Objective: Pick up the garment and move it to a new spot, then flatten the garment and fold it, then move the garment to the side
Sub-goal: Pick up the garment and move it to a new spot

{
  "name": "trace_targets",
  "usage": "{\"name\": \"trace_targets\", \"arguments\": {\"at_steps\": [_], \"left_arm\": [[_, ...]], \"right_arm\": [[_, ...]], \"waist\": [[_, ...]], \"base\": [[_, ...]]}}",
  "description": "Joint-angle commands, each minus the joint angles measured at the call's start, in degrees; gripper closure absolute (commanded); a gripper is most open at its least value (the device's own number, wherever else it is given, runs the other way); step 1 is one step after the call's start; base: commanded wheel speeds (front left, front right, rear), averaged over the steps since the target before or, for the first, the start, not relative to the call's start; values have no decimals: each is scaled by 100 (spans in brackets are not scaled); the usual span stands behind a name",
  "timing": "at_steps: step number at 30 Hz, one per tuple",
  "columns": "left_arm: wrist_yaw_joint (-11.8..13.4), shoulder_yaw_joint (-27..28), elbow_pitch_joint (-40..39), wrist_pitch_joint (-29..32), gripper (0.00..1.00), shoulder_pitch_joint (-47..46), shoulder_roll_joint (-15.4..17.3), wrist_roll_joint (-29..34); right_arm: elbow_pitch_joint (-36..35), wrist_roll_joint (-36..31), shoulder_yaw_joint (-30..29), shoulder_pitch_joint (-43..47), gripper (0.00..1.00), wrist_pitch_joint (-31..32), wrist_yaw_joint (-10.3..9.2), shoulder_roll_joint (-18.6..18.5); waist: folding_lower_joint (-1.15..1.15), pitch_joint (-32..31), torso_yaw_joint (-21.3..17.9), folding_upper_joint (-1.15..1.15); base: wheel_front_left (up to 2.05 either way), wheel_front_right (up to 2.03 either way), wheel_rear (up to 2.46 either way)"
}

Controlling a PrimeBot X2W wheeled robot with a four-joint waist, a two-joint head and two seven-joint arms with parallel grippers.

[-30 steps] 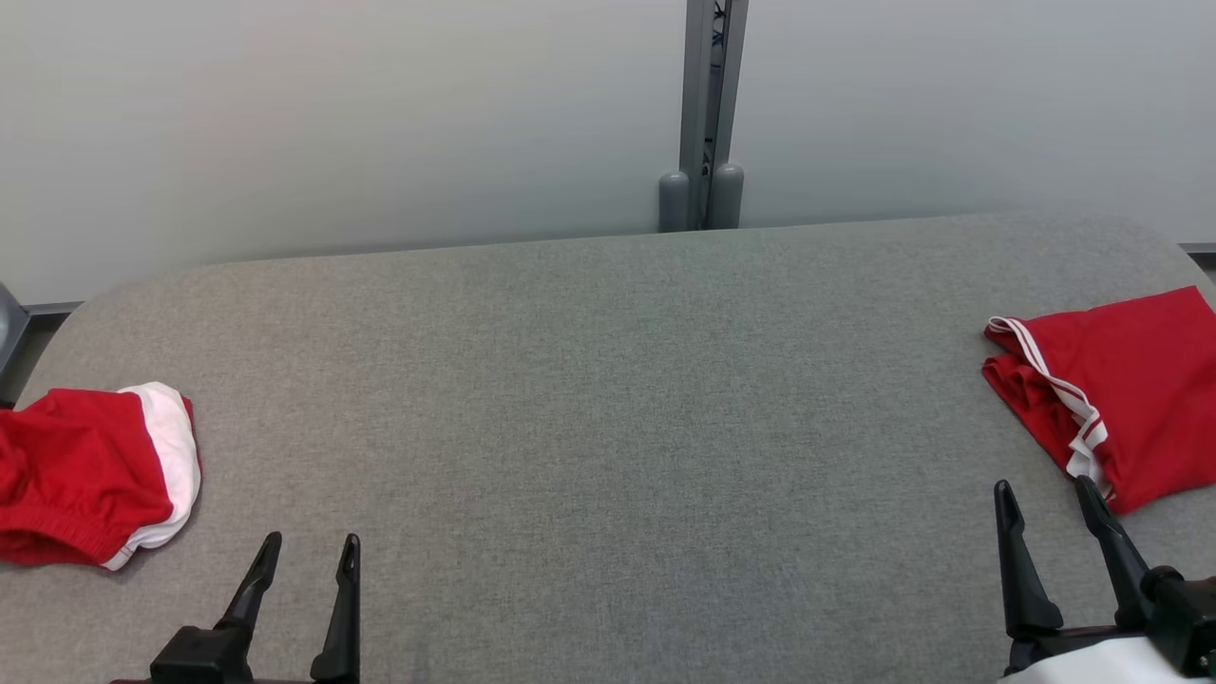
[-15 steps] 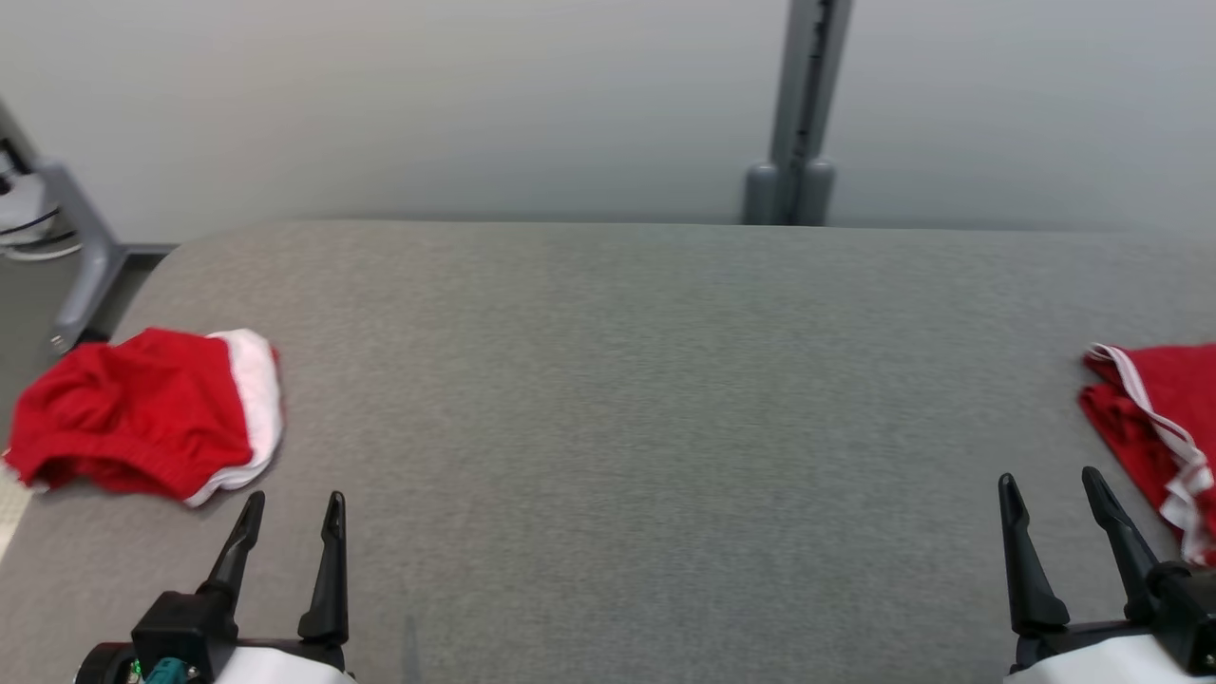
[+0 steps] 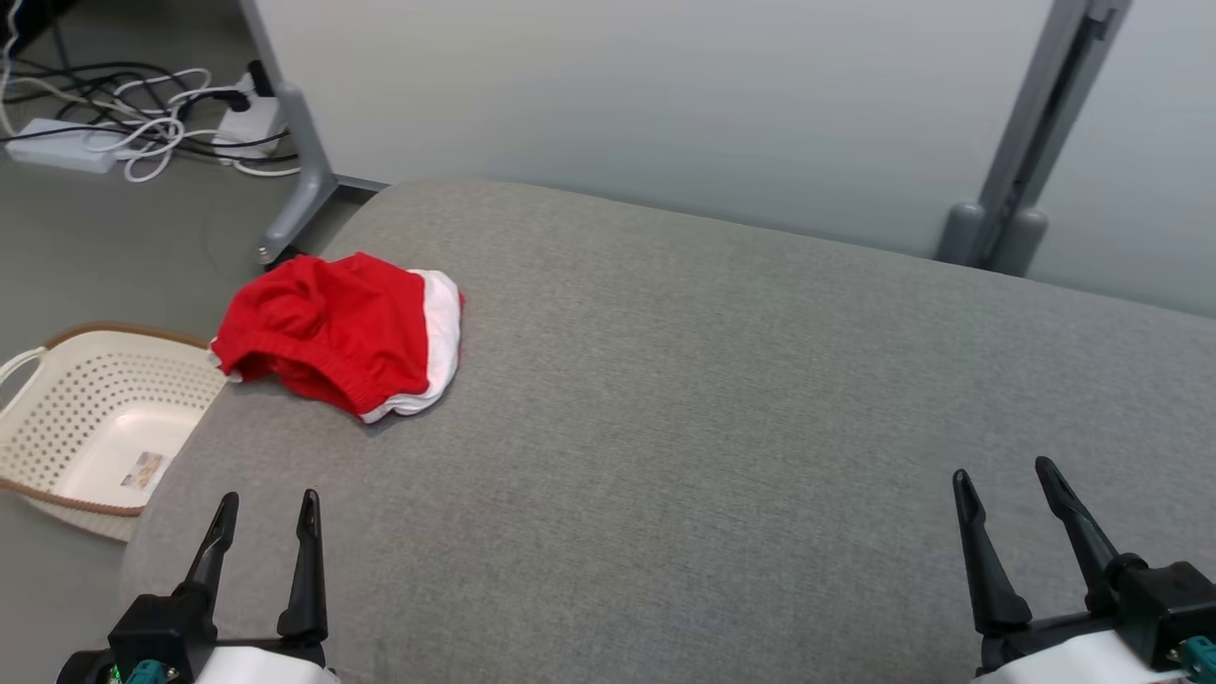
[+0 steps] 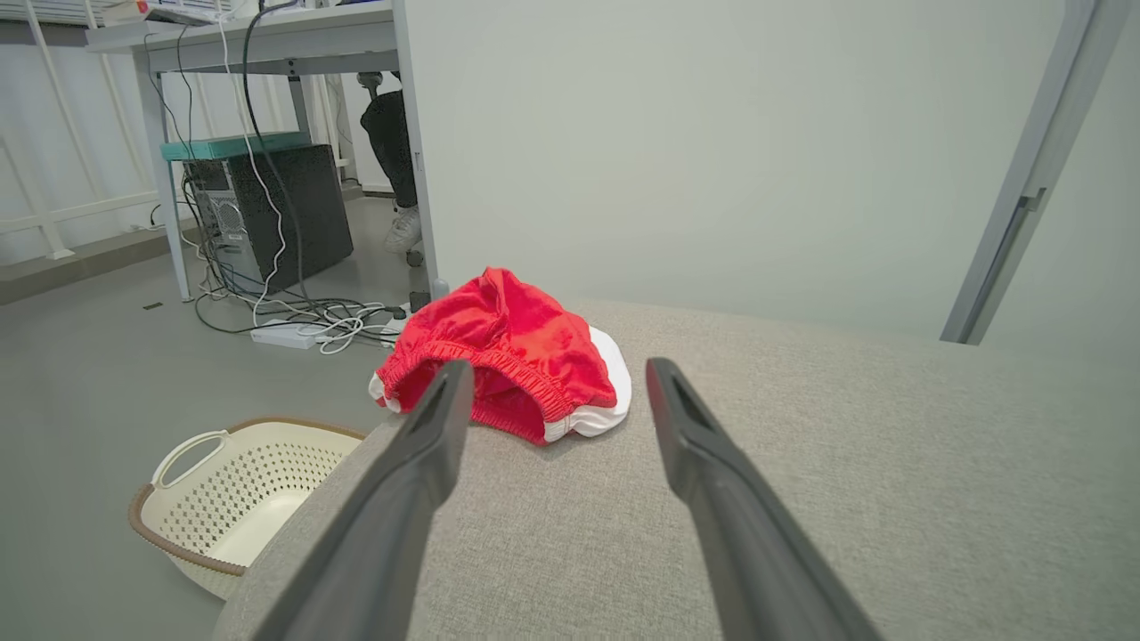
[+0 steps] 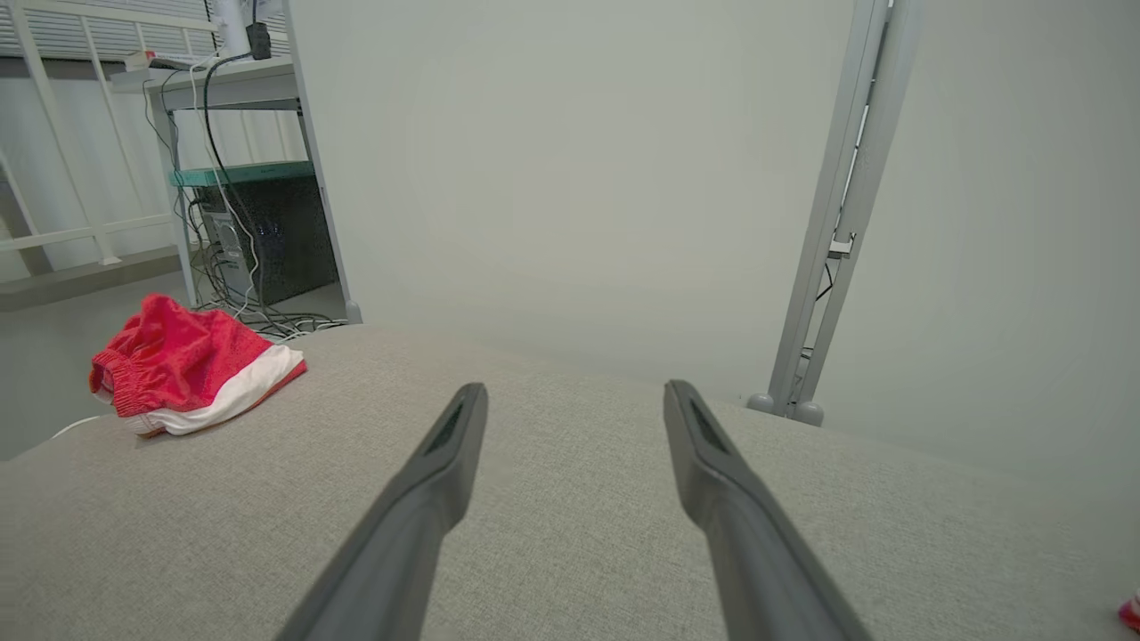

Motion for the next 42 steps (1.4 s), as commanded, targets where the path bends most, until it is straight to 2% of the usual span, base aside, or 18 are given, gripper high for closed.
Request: {"name": "trace_targets", "arguments": {"at_steps": [1,19,24,28,31,35,37,42], "left_arm": [[11,5,8,-23,0,-7,26,-30],[93,-79,-11,-17,0,-81,24,-68],[51,-65,-23,-47,0,-359,-71,-135],[14,61,133,-105,0,-1029,-158,-233],[-79,203,439,-122,0,-1632,-144,-331],[-354,290,1216,17,0,-2439,-48,-587],[-600,272,2005,298,0,-2997,78,-734],[-952,219,3348,706,0,-3798,241,-922]], "right_arm": [[-30,36,11,-24,0,10,0,-22],[-106,74,29,-101,0,-18,0,-12],[-222,72,55,-202,0,-53,0,-69],[-407,62,130,-460,0,34,1,-201],[-542,44,149,-659,0,103,0,-292],[-656,33,201,-941,0,168,1,-403],[-713,52,202,-1115,0,176,0,-455],[-691,82,156,-1305,0,100,1,-485]], "waist": [[0,-36,113,0],[0,21,151,0],[0,213,118,0],[0,659,-23,0],[0,1038,-185,0],[0,1548,-478,0],[0,1902,-670,0],[0,2314,-917,0]], "base": [[0,0,0],[0,0,0],[0,0,0],[0,0,0],[0,0,0],[0,0,0],[0,0,0],[0,0,0]]}}
